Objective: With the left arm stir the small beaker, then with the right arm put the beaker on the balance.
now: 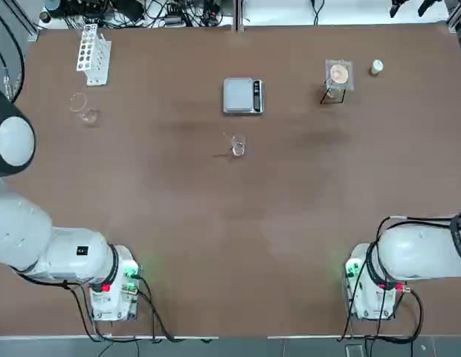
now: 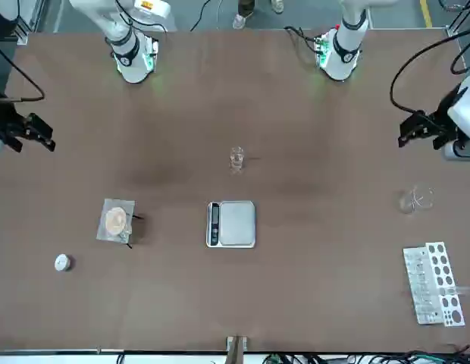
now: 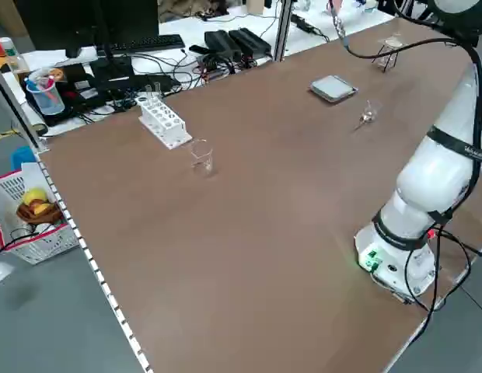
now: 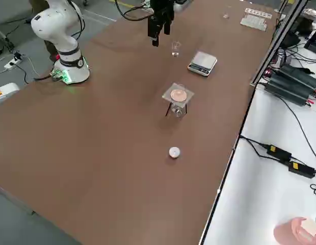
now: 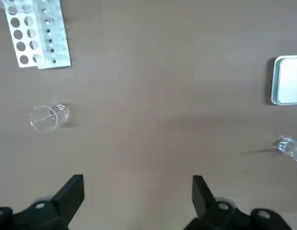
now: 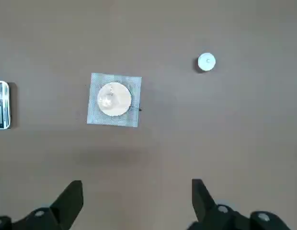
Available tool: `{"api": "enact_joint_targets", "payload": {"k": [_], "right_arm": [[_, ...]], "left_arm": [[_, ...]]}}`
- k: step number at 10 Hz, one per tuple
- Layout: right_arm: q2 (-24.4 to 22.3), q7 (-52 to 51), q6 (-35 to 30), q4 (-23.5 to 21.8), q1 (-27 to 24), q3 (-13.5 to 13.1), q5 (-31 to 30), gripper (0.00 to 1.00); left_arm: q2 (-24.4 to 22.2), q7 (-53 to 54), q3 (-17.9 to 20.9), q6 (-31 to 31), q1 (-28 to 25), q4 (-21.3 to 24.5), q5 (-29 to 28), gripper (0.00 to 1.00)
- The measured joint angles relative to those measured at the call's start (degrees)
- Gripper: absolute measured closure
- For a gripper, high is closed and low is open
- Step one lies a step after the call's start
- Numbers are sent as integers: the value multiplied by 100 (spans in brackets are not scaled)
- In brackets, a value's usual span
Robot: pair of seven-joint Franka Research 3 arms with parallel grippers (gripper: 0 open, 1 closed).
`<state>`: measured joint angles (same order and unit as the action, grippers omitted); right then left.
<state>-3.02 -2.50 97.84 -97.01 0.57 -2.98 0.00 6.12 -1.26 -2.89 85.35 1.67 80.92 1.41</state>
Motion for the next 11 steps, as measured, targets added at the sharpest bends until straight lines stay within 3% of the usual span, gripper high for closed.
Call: {"api": "enact_joint_targets", "payload": {"k": [5,7,11], "right_arm": [[0,0,0,0,0,1,0,0],[-1,0,0,0,0,1,0,0],[-2,0,-2,1,0,-2,0,0]], "left_arm": [[16,19,-70,3,116,16,110,0],[94,-133,-168,6,220,37,633,1],[696,-449,-318,664,605,255,1058,1]]}}
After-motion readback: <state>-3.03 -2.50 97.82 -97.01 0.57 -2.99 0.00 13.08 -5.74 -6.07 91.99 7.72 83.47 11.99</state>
